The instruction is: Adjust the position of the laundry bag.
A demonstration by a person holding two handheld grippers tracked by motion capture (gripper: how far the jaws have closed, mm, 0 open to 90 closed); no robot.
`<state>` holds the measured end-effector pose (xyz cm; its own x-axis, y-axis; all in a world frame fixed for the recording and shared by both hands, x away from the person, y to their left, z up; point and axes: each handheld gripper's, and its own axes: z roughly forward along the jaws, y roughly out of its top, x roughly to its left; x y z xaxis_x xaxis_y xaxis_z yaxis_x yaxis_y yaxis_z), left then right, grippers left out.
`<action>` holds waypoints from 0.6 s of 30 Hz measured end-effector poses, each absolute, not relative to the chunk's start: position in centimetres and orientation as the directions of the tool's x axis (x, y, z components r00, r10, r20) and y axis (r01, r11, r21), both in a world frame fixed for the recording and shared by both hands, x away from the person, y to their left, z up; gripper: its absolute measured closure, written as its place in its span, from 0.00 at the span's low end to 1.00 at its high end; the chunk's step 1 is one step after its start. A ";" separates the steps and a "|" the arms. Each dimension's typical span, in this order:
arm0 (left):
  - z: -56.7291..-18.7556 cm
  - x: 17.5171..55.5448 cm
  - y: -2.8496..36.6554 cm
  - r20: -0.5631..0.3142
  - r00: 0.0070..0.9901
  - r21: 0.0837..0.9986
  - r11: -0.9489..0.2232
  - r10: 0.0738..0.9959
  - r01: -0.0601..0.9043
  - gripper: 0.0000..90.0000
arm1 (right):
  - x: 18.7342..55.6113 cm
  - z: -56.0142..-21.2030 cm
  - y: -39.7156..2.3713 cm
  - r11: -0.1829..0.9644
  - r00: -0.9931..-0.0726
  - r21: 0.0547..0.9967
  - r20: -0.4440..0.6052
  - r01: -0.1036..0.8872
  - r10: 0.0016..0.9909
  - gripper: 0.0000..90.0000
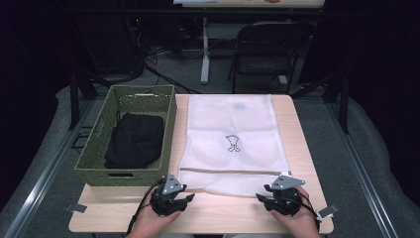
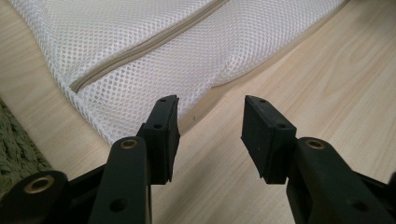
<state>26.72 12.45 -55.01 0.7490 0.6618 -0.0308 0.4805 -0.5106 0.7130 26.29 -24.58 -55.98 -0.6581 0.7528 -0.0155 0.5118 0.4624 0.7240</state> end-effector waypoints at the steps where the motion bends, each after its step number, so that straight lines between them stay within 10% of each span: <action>1: -55.0 26.7 12.4 -0.031 0.749 0.713 -0.511 0.662 0.481 0.62 | 26.3 -56.0 -24.6 0.462 -0.658 0.724 -0.016 0.512 0.753 0.59; 18: -55.2 26.7 12.4 -0.030 0.745 0.714 -0.507 0.666 0.482 0.60 | 26.2 -56.2 -24.7 0.457 -0.651 0.729 -0.021 0.509 0.759 0.57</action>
